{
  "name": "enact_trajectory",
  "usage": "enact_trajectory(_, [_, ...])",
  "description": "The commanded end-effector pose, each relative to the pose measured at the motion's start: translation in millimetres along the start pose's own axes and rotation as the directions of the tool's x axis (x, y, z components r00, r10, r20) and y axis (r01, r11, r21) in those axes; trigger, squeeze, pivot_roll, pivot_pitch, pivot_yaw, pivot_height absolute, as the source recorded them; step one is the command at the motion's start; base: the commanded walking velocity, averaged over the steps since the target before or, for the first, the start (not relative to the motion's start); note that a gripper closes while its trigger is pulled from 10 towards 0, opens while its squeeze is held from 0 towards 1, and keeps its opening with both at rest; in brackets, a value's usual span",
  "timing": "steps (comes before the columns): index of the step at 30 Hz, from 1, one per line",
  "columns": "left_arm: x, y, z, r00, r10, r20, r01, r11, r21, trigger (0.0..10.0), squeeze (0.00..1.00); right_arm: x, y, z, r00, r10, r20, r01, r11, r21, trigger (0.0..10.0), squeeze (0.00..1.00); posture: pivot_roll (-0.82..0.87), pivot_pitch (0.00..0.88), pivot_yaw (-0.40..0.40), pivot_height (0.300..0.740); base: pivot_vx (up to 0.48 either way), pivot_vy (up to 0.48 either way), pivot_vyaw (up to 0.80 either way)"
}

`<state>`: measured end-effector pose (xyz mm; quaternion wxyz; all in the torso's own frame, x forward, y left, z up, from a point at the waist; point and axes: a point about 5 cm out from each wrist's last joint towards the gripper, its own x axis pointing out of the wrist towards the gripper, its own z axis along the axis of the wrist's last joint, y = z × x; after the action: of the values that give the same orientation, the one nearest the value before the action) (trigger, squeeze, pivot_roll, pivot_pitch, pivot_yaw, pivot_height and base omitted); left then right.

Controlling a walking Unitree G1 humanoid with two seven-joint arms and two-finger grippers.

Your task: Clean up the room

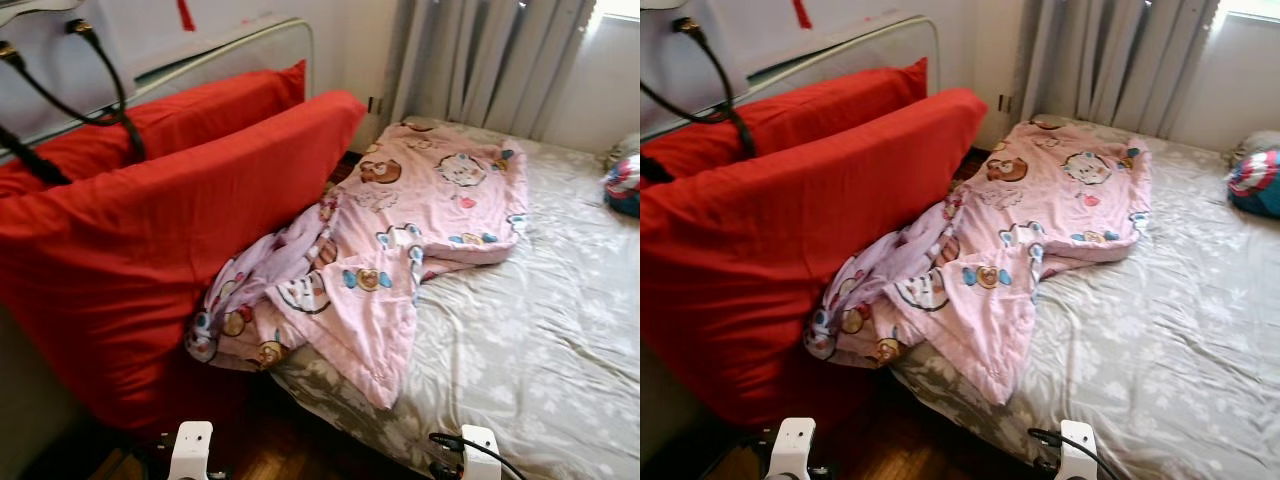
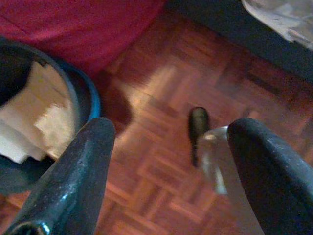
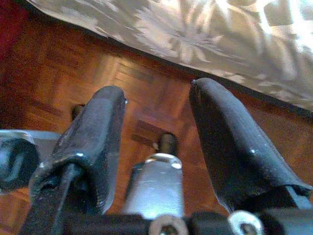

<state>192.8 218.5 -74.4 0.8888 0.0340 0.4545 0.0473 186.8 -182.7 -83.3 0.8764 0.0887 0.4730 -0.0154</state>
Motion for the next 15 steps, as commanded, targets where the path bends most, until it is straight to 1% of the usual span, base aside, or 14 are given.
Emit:
enact_trajectory(1, [0.2,-4.9,-1.8,1.0,-0.017,-0.015,0.017,1.0,0.011,10.0,0.0,-2.2,-7.6,-7.1,1.0,-0.019,-0.018,0.019,1.0,0.004,10.0,0.0,0.02,0.0,-0.012,0.74,0.0,0.285,0.0])
enact_trajectory(4, [0.2,-4.9,-1.8,1.0,-0.018,-0.015,0.018,1.0,0.013,10.0,0.0,-2.2,-7.6,-7.2,1.0,-0.019,-0.018,0.019,1.0,0.004,10.0,0.0,0.02,0.0,-0.011,0.74,0.0,0.279,0.0])
enact_trajectory(8, [0.3,-4.9,-1.0,1.0,-0.019,-0.01,0.019,1.0,0.023,10.0,0.0,-2.2,-7.5,-7.1,1.0,-0.019,-0.018,0.019,1.0,0.005,10.0,0.0,0.02,0.0,-0.012,0.74,0.0,0.0,0.0])
enact_trajectory(15, [0.3,-5.2,-0.1,1.0,-0.019,0.0,0.019,1.0,0.006,10.0,0.0,-2.2,-7.7,-6.6,1.0,-0.019,-0.017,0.019,1.0,0.007,10.0,0.0,0.02,0.0,-0.014,0.74,0.0,0.0,0.0])
